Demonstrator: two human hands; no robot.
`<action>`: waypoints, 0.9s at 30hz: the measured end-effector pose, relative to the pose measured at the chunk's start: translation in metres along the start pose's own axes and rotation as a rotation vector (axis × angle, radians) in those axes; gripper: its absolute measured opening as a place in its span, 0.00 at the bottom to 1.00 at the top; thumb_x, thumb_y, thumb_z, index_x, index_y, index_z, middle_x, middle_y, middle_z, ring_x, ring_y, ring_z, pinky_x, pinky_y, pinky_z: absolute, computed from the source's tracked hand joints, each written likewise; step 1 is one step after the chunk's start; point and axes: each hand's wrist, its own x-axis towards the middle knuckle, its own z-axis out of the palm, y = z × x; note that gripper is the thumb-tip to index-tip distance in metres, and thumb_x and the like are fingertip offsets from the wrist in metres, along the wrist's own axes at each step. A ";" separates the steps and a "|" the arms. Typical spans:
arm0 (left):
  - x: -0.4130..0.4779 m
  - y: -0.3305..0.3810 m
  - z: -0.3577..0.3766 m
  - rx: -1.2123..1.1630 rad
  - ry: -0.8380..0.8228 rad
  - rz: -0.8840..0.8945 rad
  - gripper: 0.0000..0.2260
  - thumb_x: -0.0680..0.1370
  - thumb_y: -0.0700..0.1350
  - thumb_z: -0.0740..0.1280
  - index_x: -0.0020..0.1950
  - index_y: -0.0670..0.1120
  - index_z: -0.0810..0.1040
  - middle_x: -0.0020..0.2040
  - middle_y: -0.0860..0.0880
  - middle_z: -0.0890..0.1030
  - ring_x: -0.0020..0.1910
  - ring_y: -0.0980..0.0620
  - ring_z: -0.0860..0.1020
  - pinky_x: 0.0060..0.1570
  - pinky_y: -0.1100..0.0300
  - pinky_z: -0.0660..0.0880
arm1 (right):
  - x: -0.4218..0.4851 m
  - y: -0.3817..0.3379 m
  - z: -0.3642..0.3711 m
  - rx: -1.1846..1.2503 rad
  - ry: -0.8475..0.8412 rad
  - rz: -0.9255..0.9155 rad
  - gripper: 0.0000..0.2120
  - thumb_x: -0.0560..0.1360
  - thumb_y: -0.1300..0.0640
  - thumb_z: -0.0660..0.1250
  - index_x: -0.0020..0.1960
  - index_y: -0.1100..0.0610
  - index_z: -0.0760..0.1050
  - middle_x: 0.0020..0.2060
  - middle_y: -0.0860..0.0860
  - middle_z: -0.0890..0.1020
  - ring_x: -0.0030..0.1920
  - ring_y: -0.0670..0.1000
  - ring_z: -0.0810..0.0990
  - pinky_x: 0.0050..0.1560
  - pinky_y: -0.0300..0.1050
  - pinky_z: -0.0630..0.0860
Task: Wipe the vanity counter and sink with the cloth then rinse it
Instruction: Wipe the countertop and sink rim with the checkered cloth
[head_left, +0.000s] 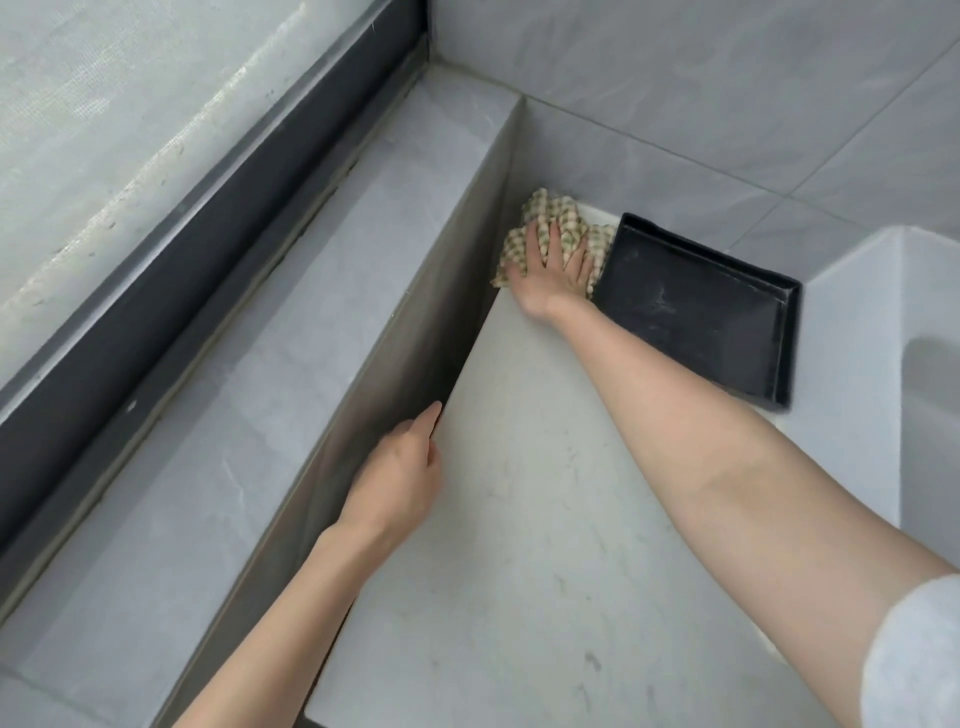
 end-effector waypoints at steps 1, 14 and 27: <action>-0.006 0.000 -0.001 -0.008 -0.003 -0.008 0.22 0.81 0.41 0.52 0.76 0.48 0.58 0.70 0.47 0.70 0.67 0.47 0.69 0.62 0.59 0.66 | -0.009 -0.002 0.004 0.009 -0.006 0.000 0.29 0.81 0.43 0.43 0.77 0.48 0.34 0.76 0.51 0.35 0.74 0.63 0.32 0.73 0.59 0.31; -0.145 -0.037 -0.008 -0.033 0.016 0.041 0.25 0.81 0.38 0.53 0.77 0.44 0.50 0.75 0.43 0.60 0.71 0.46 0.64 0.64 0.64 0.60 | -0.250 -0.024 0.100 0.035 -0.122 -0.157 0.23 0.81 0.43 0.44 0.74 0.32 0.40 0.75 0.44 0.32 0.72 0.64 0.27 0.68 0.66 0.26; -0.229 -0.056 0.016 0.169 -0.131 0.217 0.27 0.79 0.34 0.52 0.77 0.47 0.52 0.78 0.45 0.53 0.76 0.46 0.53 0.71 0.51 0.60 | -0.462 0.060 0.159 -0.048 -0.148 -0.160 0.22 0.80 0.39 0.40 0.71 0.28 0.36 0.72 0.39 0.29 0.70 0.60 0.22 0.68 0.69 0.28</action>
